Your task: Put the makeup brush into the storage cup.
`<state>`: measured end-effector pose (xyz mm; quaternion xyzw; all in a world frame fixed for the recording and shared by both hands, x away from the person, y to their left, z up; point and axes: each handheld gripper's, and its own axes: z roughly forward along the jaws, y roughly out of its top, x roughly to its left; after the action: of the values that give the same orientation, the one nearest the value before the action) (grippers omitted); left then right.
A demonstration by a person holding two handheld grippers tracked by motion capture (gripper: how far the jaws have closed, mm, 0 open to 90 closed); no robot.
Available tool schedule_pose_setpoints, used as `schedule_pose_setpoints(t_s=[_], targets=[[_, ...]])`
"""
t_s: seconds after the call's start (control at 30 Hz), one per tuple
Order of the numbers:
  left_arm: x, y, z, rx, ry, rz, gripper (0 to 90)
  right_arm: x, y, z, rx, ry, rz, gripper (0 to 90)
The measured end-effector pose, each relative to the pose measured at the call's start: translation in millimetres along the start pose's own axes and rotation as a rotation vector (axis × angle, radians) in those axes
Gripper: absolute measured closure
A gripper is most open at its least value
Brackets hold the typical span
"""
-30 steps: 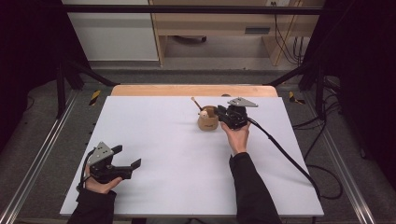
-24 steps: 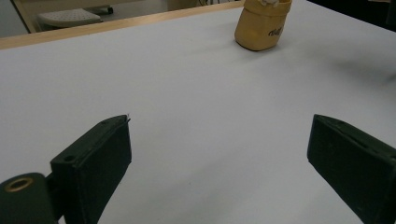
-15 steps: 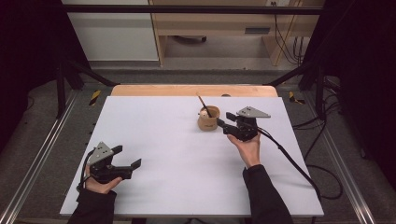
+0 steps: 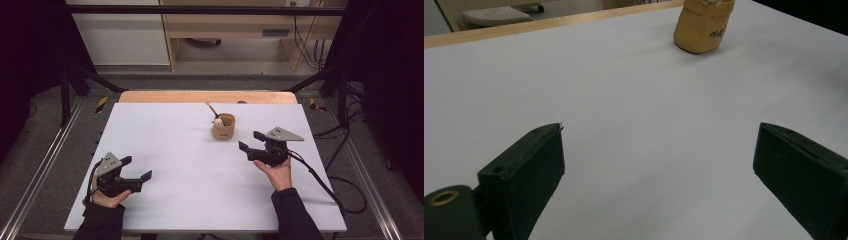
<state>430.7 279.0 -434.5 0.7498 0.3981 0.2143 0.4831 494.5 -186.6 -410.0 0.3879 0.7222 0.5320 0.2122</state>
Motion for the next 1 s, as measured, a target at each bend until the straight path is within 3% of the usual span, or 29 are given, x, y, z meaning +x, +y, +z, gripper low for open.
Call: schedule_pose_setpoints(t_s=[0.17, 0.33, 1.0], targets=[[-0.5, 0.0, 0.1, 0.0, -0.001, -0.002, 5.8, 0.4, -6.0, -11.9, -0.001, -0.002, 0.012, 20.6], [-1.3, -0.1, 0.7, 0.004, -0.004, -0.003, 5.8, 0.6, -9.9, -22.8, -0.024, 0.028, 0.013, 16.6], [-3.7, 0.4, 0.2, -0.003, -0.008, -0.006, 5.6, -3.4, -33.6, -60.4, 0.014, -0.013, 0.003, 3.2]])
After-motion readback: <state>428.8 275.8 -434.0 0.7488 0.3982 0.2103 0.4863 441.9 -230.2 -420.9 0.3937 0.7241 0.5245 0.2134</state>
